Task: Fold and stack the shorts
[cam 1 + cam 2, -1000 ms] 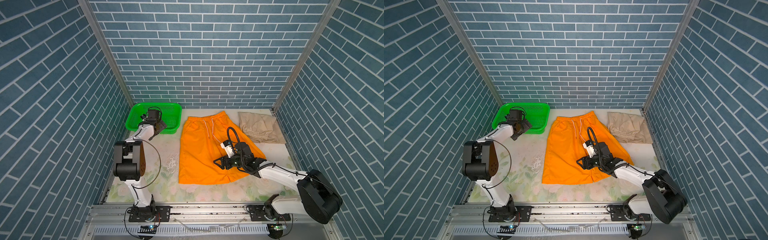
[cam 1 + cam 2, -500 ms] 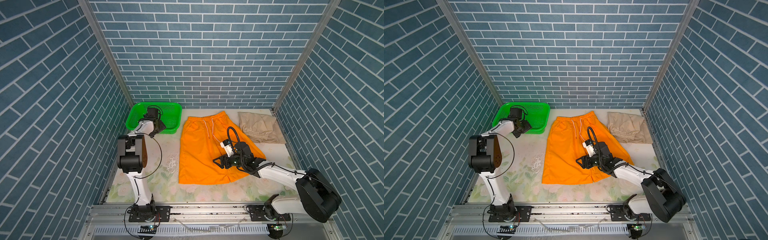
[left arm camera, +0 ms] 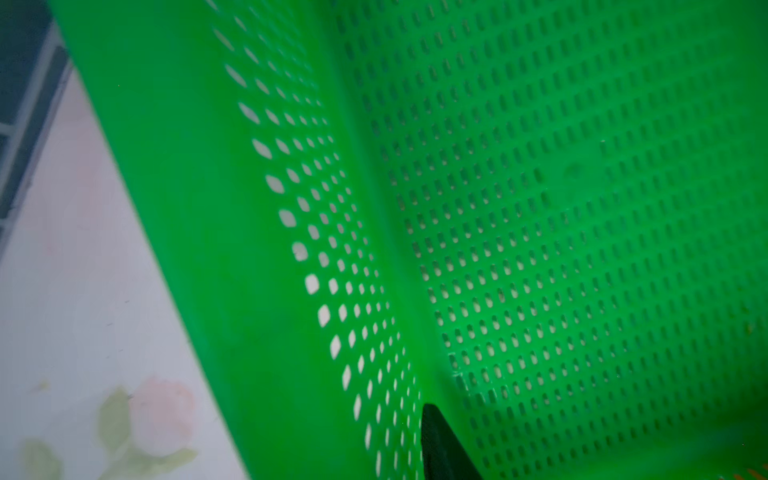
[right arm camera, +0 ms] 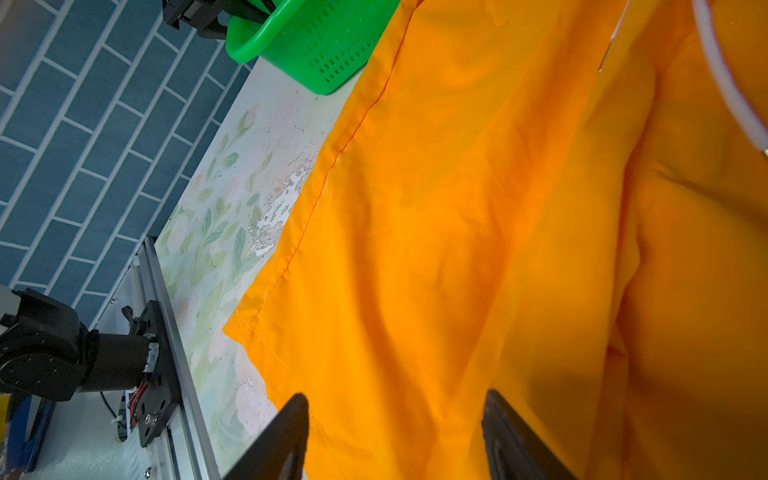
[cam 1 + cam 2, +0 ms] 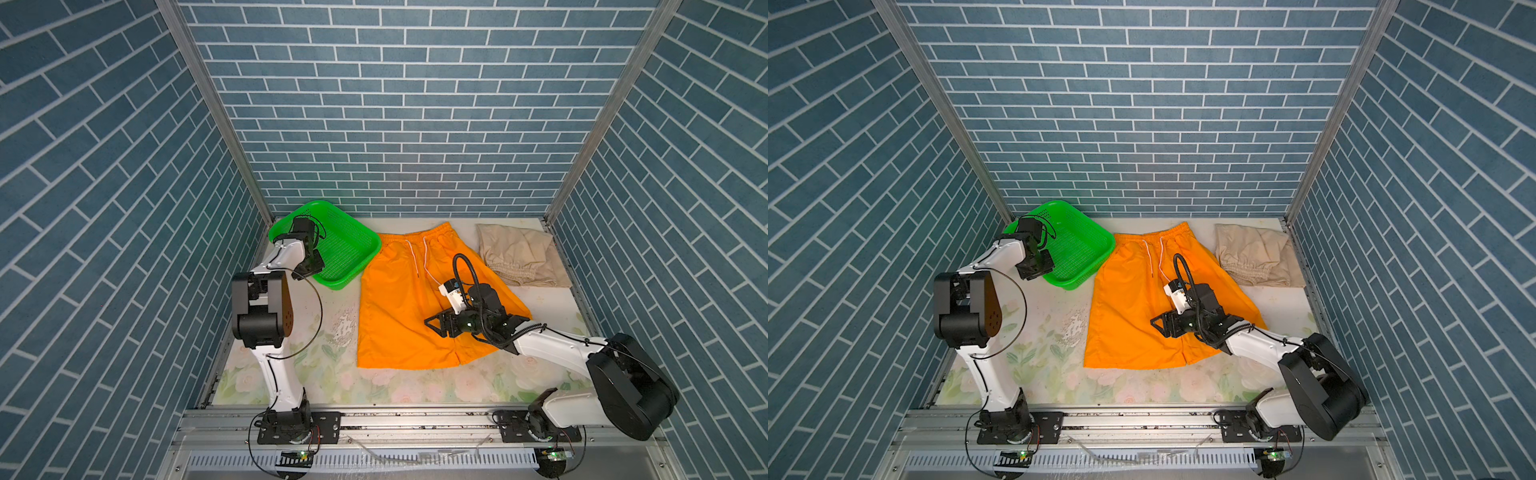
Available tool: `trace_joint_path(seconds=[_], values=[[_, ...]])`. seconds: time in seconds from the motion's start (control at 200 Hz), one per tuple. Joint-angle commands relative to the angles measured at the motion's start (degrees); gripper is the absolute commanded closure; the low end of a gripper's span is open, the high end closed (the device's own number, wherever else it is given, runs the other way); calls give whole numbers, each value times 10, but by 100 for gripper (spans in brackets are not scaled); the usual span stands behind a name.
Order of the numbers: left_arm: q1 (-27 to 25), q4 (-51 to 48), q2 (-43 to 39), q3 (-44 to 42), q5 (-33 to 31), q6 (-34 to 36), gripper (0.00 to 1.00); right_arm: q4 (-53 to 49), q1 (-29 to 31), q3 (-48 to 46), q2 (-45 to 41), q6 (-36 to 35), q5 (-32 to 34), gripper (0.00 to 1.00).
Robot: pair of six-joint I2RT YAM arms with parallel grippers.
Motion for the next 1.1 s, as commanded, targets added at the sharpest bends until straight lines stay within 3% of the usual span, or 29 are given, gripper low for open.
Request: trace_joint_path(seconds=[0.0, 0.06, 0.12, 0.2, 0.32, 0.4, 0.515, 0.645, 0.83, 1.095], values=[[19, -80, -17, 21, -82, 51, 62, 14, 3, -4, 3, 11, -16, 33], [28, -92, -18, 22, -105, 60, 59, 11, 2, -4, 1, 11, -16, 33], [35, -106, -20, 26, -126, 67, 46, 6, 2, -3, -1, 11, -16, 33], [38, -125, -33, 29, -166, 79, 35, 0, 3, 0, -3, 10, -15, 33], [40, -148, -61, 31, -194, 82, 1, -1, 2, 8, -2, 9, -20, 33], [40, -159, -85, 33, -150, 84, 0, -3, 3, 14, 5, 8, -24, 33], [33, -144, -136, 14, -28, 68, 0, -2, 3, 21, 12, 9, -30, 33], [-26, -94, -171, 2, 50, 39, 0, 2, 3, 24, 18, 10, -31, 33], [-89, -22, -75, 73, 129, -17, 0, 0, 3, 23, 14, 10, -32, 33], [-135, -48, 111, 278, 96, -24, 0, -3, 3, -5, -27, 14, -11, 33]])
